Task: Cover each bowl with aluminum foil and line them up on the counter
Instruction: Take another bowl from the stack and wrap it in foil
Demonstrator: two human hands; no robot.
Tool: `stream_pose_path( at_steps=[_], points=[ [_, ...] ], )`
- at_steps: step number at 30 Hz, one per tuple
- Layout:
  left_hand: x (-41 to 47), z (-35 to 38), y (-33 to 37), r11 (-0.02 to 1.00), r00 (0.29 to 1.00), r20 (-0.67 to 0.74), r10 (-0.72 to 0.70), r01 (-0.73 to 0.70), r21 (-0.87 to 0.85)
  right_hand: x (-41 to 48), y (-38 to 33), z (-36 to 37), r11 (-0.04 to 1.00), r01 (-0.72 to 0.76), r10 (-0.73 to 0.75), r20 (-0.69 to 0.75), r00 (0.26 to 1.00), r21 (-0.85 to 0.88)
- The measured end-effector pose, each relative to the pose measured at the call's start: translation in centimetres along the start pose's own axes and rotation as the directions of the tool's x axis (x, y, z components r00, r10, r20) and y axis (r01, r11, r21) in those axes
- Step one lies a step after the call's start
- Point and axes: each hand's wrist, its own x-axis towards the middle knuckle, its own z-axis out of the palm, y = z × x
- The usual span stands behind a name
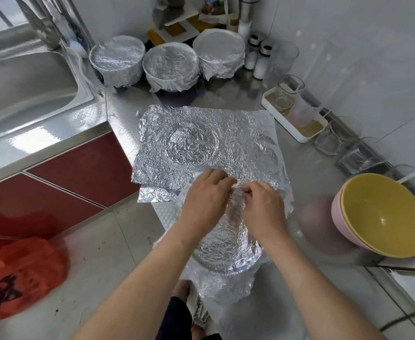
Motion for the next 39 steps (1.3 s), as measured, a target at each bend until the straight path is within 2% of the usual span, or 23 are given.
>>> stream_pose_path(
  at_steps=[4,8,11,15,19,23,29,39],
  points=[
    [-2.1,-1.1,-0.1,0.985,0.980,-0.111,-0.166,0.169,0.022,-1.0,1.4,-0.8,0.991,-0.133,0.134,-0.034,0.990,0.027],
    [-4.4,-0.8,-0.8,0.978,0.973,-0.121,-0.194,0.202,0.052,-1.9,1.9,-1.5,0.986,-0.164,0.164,-0.009,0.986,-0.017],
    [-4.6,-0.5,-0.5,0.978,0.976,-0.095,-0.194,0.201,0.064,-1.5,1.5,-1.7,0.993,-0.117,0.117,-0.041,0.992,-0.007],
    [-5.0,-0.2,-0.2,0.975,0.987,-0.030,-0.156,0.159,0.156,0.2,0.5,-0.8,0.998,-0.048,0.049,-0.007,0.999,0.039],
    [-5.0,-0.1,-0.1,0.967,0.984,0.014,-0.180,0.174,0.185,0.9,0.0,0.3,0.996,-0.025,0.026,-0.007,1.000,0.083],
    [-3.4,-0.9,-0.1,0.971,0.975,-0.042,-0.219,0.222,0.089,0.8,0.2,0.7,0.995,0.011,-0.007,-0.044,0.999,0.098],
    [-1.7,-0.2,-1.0,0.990,0.990,-0.030,-0.139,0.140,0.017,0.8,0.1,1.1,0.989,0.135,-0.129,-0.096,0.987,0.057],
    [-0.5,0.2,-1.1,0.986,0.985,0.077,-0.156,0.160,-0.051,1.4,-0.2,1.7,0.986,0.164,-0.164,-0.071,0.984,-0.012]
  ],
)
